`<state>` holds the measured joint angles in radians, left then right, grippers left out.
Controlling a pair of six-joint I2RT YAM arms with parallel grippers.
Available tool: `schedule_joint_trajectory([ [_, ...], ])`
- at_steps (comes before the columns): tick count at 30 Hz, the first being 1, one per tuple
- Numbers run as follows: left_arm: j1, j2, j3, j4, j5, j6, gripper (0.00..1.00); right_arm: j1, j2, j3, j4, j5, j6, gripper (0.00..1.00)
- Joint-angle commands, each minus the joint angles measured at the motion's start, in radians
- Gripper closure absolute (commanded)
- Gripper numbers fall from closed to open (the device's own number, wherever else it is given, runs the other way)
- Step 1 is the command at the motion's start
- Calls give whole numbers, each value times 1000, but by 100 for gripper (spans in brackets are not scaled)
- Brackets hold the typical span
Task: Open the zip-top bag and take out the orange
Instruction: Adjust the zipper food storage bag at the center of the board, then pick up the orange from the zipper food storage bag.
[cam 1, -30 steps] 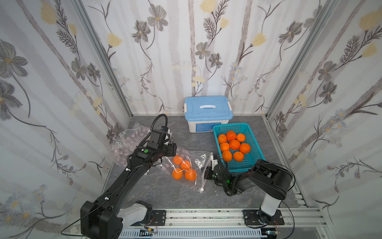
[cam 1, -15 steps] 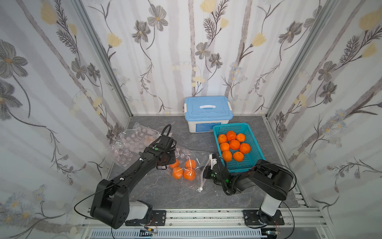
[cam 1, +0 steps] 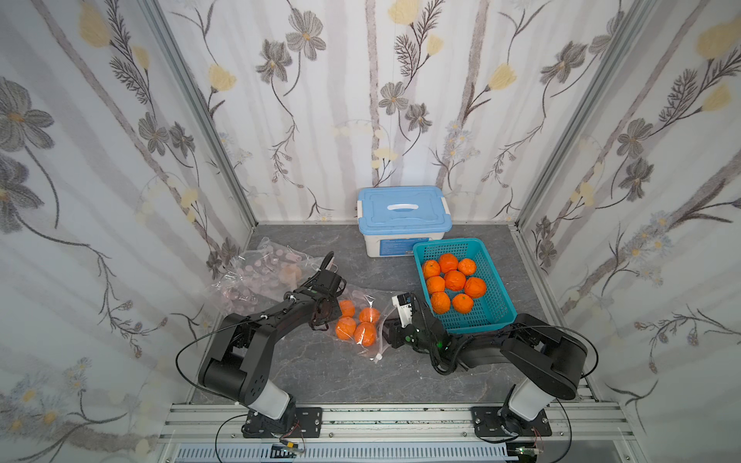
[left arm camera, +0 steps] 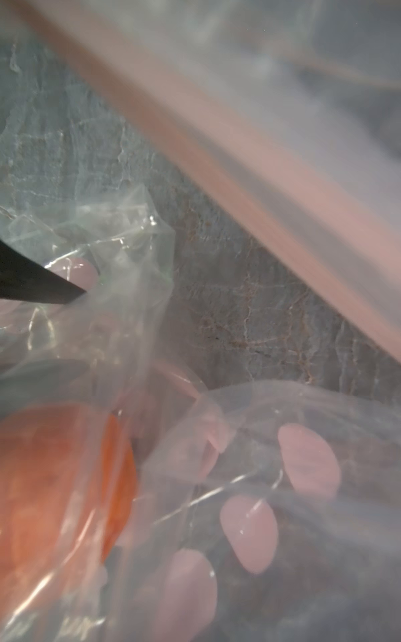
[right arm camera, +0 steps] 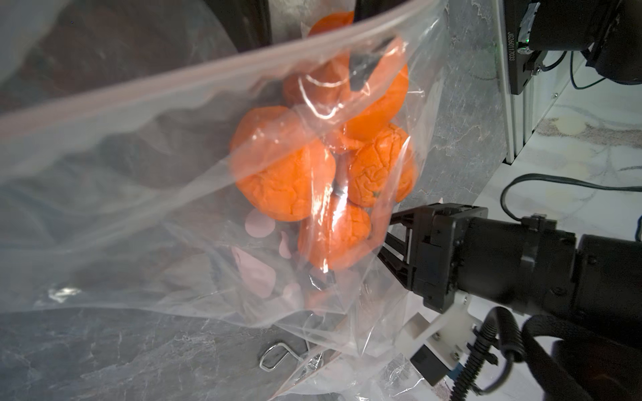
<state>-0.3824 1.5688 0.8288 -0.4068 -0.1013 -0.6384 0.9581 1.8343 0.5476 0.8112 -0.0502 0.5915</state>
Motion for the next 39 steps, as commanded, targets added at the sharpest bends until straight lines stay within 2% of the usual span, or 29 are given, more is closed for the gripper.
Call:
schedule_joint_trajectory([
  [1,5,27,-3,65,15,-25,70,0,11,51,-70,31,-94,51],
  [6,7,39,-17,83,35,-29,70,-20,47,118,-128,99,-64,40],
  [9,7,51,-22,91,46,-27,71,-36,81,160,-151,90,-50,37],
  [20,7,88,-29,108,75,-27,71,-40,262,404,-299,-50,-73,36],
  [27,7,88,-42,118,75,-27,72,-44,343,494,-352,-40,-69,36],
  [32,7,87,-40,117,77,-26,72,-45,365,530,-360,-55,-81,40],
  [39,7,82,-40,108,69,-26,72,-55,342,516,-354,-108,-90,60],
])
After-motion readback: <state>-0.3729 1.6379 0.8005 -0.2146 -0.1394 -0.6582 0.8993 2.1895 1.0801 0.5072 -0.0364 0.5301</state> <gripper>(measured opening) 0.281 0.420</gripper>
